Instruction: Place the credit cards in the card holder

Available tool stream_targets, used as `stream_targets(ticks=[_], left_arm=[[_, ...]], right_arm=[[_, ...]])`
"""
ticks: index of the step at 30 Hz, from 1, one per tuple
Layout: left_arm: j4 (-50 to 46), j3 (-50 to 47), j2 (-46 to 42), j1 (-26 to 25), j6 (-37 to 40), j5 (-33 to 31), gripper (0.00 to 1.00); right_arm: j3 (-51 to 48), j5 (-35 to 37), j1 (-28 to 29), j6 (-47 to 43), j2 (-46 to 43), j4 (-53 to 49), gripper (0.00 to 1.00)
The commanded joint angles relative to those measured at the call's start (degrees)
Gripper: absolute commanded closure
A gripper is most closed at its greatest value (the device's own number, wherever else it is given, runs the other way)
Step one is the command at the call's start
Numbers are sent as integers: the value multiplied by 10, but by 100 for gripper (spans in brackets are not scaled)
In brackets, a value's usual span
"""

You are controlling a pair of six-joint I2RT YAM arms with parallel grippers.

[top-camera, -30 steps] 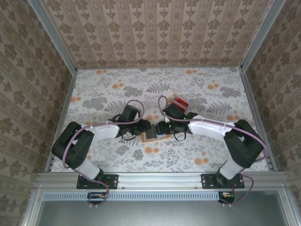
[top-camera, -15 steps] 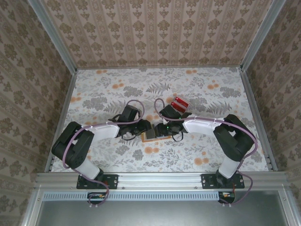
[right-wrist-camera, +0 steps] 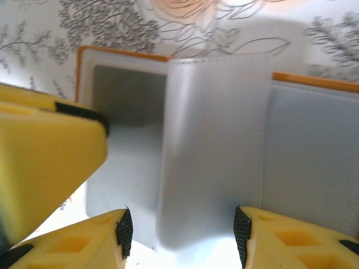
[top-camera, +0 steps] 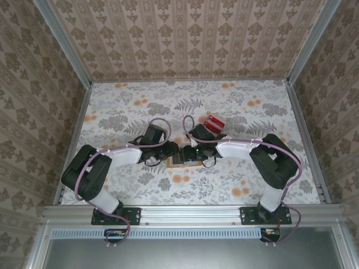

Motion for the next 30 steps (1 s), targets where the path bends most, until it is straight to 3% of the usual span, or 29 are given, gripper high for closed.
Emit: stream_targets(ticks=[1, 11, 18, 24, 26, 29, 30], left_arm=[[-26, -11, 8, -4, 6, -3, 66], [-18, -8, 10, -5, 1, 2, 65], [-22, -8, -10, -5, 4, 2, 40], [-60, 16, -6, -9, 21, -2, 38], [-77, 23, -2, -10, 24, -4, 43], [-96, 23, -6, -10, 24, -10, 50], [-97, 19, -12, -11, 23, -14, 51]], right_arm=[[-3, -54, 4, 21, -2, 63, 46], [-19, -101, 5, 32, -16, 131, 46], [-21, -103, 4, 23, -10, 158, 46], [-35, -93, 4, 11, -18, 168, 47], [-36, -87, 4, 6, -22, 169, 48], [-34, -83, 4, -2, -20, 169, 55], [-34, -81, 4, -4, -20, 170, 62]])
